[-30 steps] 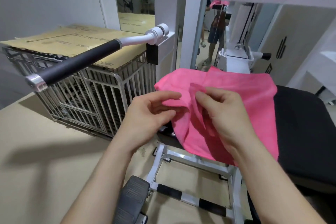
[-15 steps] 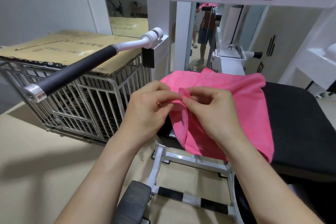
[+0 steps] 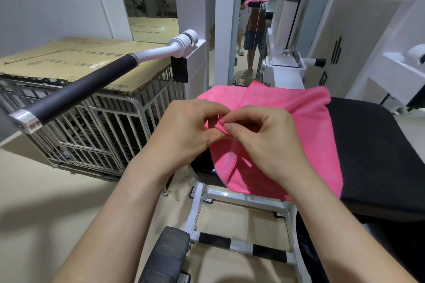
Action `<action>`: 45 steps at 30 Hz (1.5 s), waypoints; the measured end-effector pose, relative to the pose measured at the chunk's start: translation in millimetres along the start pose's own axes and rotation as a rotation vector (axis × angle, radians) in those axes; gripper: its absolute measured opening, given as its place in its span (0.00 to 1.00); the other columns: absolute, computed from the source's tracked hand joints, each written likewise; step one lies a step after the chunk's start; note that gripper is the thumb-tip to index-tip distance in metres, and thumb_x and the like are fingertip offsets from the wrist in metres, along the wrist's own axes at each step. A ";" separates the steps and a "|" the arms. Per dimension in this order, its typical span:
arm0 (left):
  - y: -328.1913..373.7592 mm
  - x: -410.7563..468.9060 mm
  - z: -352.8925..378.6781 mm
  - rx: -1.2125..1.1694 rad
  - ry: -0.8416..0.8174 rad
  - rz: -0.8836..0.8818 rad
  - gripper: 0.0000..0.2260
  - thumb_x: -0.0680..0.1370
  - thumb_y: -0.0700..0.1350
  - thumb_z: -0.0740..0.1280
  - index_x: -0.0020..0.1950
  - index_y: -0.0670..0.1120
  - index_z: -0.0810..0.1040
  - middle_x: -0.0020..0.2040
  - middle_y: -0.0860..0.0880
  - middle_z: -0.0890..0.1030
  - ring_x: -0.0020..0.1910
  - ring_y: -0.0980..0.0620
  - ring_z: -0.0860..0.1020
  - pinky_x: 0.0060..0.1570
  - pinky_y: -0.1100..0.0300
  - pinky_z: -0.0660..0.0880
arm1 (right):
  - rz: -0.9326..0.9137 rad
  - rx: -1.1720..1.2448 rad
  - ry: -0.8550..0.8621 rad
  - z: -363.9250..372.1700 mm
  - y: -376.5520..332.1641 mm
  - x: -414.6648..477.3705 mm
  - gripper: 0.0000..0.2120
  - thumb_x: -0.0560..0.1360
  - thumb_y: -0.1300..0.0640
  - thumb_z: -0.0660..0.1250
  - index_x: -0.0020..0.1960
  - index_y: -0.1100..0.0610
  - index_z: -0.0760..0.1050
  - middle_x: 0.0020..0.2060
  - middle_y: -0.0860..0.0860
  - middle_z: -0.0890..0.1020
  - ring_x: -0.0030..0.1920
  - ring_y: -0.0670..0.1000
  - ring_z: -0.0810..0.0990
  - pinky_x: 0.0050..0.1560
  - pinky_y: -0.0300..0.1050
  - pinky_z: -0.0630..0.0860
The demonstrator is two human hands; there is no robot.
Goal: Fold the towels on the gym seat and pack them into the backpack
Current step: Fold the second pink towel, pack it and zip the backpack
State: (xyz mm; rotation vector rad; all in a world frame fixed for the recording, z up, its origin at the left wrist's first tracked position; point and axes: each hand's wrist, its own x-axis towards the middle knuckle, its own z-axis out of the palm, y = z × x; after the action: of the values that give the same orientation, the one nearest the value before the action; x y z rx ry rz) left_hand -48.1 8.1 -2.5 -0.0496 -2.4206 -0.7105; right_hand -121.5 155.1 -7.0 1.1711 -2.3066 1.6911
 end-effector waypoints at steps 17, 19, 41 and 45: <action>-3.2 21.5 -3.6 -0.426 0.270 -0.314 0.10 0.65 0.41 0.80 0.33 0.44 0.79 0.30 0.45 0.79 0.30 0.55 0.73 0.31 0.61 0.70 | 0.109 -0.562 -0.316 -50.5 31.5 -26.4 0.22 0.67 0.69 0.62 0.54 0.48 0.79 0.45 0.48 0.80 0.49 0.52 0.77 0.50 0.52 0.73; -5.8 24.2 -2.4 -0.453 0.363 -0.335 0.11 0.67 0.41 0.79 0.32 0.45 0.77 0.30 0.48 0.77 0.31 0.56 0.70 0.32 0.63 0.68 | 0.204 -0.718 -0.257 -65.9 38.2 -38.8 0.25 0.65 0.69 0.59 0.54 0.46 0.77 0.44 0.47 0.75 0.49 0.54 0.74 0.47 0.52 0.74; 140.6 -42.9 -15.2 -0.765 0.614 -0.069 0.08 0.78 0.40 0.67 0.41 0.48 0.70 0.27 0.60 0.79 0.26 0.65 0.73 0.28 0.71 0.70 | 0.054 0.311 0.726 -192.5 -49.9 -116.2 0.16 0.68 0.69 0.61 0.42 0.53 0.82 0.36 0.55 0.81 0.32 0.50 0.75 0.27 0.39 0.69; 166.9 -60.7 -29.8 -0.735 0.624 -0.025 0.06 0.78 0.46 0.66 0.42 0.50 0.74 0.27 0.61 0.79 0.25 0.66 0.71 0.27 0.70 0.67 | -0.007 0.400 0.677 -221.3 -80.9 -140.6 0.14 0.65 0.71 0.61 0.37 0.56 0.81 0.34 0.60 0.79 0.28 0.51 0.72 0.25 0.36 0.63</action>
State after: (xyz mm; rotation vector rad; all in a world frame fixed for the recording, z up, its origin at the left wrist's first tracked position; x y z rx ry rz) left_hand 50.6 143.8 63.1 -0.0773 -1.4862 -1.3585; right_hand -56.7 406.3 82.5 0.4953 -1.6026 2.1705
